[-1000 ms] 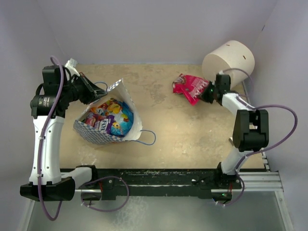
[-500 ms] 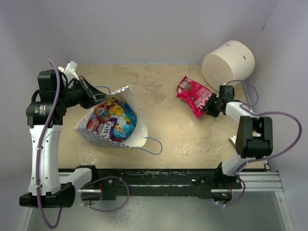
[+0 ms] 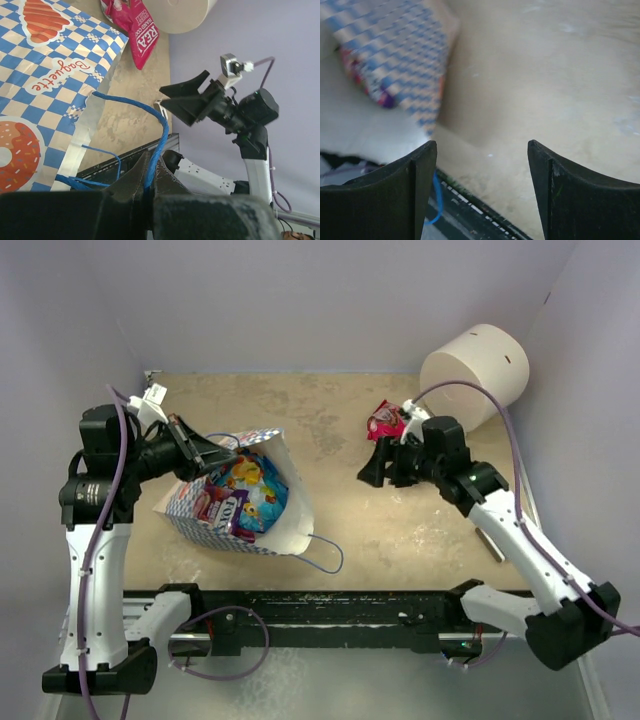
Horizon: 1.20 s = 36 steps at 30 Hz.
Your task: Take the snacks out of the paper bag
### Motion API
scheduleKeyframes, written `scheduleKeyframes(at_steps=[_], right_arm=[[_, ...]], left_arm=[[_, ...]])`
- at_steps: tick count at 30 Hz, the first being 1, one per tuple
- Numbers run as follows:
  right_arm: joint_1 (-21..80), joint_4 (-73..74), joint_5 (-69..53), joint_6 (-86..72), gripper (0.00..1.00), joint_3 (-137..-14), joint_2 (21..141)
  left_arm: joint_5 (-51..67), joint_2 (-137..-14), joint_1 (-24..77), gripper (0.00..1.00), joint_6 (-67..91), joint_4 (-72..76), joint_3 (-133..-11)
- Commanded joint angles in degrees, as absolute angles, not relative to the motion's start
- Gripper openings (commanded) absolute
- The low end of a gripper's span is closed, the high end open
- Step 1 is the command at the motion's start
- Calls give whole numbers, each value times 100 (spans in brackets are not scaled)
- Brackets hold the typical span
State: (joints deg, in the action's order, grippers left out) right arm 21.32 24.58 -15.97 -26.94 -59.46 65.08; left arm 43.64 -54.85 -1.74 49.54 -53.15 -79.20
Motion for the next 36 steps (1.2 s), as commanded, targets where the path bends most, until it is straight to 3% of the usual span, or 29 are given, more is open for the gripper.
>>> scheduleKeyframes(at_steps=[1, 7, 13, 19, 25, 29, 36], right_arm=[[3276, 2665, -1927, -2645, 76, -6540, 6130], [5113, 2327, -822, -2390, 76, -6964, 6735], [6224, 805, 155, -1603, 75, -6884, 7383], [6509, -686, 450, -150, 89, -6612, 8284], [6516, -1311, 1187, 1292, 95, -6673, 8987], [6393, -1756, 1374, 2005, 94, -6689, 9393], [5985, -1803, 654, 2211, 81, -6740, 9883]], left_arm=[[4685, -5303, -158, 0, 5209, -4936, -7836], [4686, -5145, -158, 0, 5416, -4763, -7576], [4733, -5210, -158, 0, 5508, -4770, -7619], [4641, -5278, -158, 0, 5487, -4792, -7701], [4589, -5342, -158, 0, 5407, -4803, -7756], [4530, -5361, -158, 0, 5253, -5039, -7901], [4537, -5364, -158, 0, 4957, -5308, -8119]])
